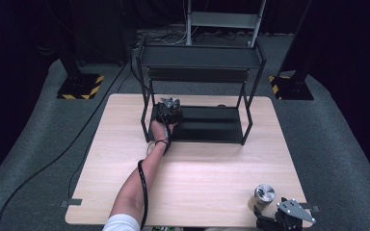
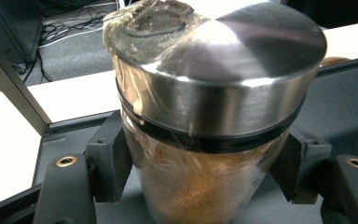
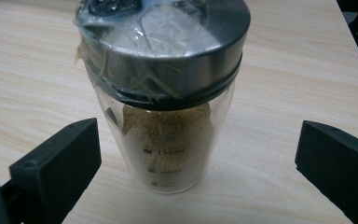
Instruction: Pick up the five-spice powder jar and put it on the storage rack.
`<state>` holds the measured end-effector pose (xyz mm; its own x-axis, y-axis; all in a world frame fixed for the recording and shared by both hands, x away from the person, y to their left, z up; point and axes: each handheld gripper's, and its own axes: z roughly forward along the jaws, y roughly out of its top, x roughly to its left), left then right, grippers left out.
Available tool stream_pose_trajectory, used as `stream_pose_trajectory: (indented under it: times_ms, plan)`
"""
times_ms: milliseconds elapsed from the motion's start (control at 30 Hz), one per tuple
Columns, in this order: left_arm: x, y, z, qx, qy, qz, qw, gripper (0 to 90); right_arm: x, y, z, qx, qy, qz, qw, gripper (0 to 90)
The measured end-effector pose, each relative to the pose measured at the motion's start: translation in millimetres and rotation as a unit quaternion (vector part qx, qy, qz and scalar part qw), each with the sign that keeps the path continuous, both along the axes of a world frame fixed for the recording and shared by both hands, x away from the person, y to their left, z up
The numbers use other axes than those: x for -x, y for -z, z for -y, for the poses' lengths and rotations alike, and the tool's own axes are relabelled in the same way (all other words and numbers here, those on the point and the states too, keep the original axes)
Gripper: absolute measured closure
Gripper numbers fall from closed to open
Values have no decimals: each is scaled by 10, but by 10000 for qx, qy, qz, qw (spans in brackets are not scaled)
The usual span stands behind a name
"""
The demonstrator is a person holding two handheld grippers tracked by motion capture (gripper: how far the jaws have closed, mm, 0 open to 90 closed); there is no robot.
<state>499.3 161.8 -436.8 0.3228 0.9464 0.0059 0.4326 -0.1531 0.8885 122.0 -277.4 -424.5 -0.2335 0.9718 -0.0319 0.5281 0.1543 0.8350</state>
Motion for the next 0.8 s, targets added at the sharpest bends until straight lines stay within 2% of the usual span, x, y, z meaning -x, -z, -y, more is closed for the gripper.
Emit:
stream_pose_trajectory:
  times_ms: [700,800]
  plan:
    - [-67,-25,39,-46,-65,-41,10000,306,2,2,6,-7,6,7,10000,0]
    - [-79,-64,65,-97,-106,-126,9998,297,5,1,10,0,8,7,10000,0]
